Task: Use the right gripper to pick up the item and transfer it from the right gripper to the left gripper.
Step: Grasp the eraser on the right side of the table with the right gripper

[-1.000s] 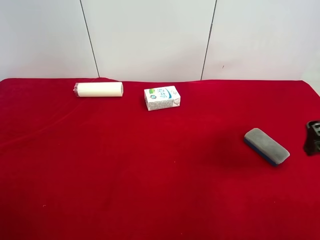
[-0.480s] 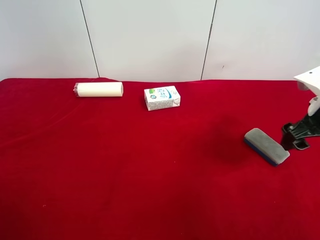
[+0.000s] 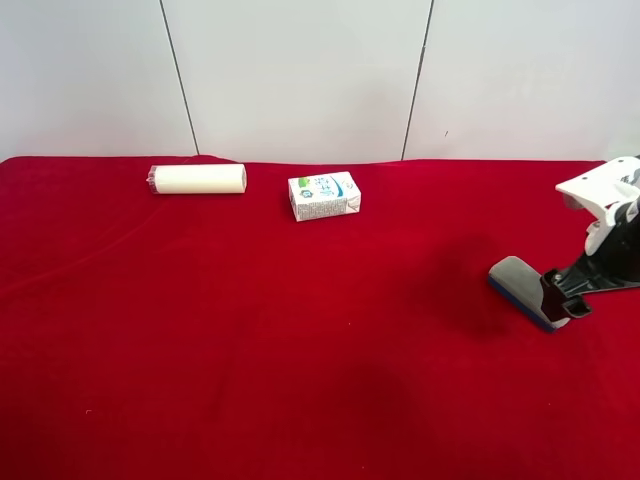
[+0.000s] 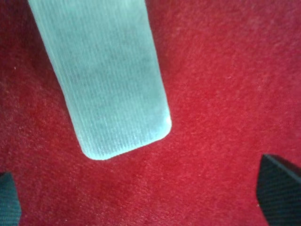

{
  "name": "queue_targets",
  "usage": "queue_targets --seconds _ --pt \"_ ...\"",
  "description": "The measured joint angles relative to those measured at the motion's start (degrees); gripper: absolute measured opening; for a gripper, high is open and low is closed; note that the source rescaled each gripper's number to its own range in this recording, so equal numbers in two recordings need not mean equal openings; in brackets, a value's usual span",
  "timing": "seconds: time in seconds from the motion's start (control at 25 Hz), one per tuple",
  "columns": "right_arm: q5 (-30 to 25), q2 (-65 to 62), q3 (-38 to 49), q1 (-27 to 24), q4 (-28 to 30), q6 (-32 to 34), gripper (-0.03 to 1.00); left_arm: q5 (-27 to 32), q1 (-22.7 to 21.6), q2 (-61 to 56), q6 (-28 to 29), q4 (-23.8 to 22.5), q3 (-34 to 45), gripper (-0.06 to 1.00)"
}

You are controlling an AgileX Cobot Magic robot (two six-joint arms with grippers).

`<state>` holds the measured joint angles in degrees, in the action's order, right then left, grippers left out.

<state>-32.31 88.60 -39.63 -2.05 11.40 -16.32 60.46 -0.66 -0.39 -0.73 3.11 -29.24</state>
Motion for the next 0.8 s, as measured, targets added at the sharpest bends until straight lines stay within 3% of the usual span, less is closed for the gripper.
queue_targets --seconds 0.8 --pt "4.07 7.58 0.14 -0.04 3.44 -0.06 1.00 0.00 0.00 0.00 0.00 0.00 0.00 1.00"
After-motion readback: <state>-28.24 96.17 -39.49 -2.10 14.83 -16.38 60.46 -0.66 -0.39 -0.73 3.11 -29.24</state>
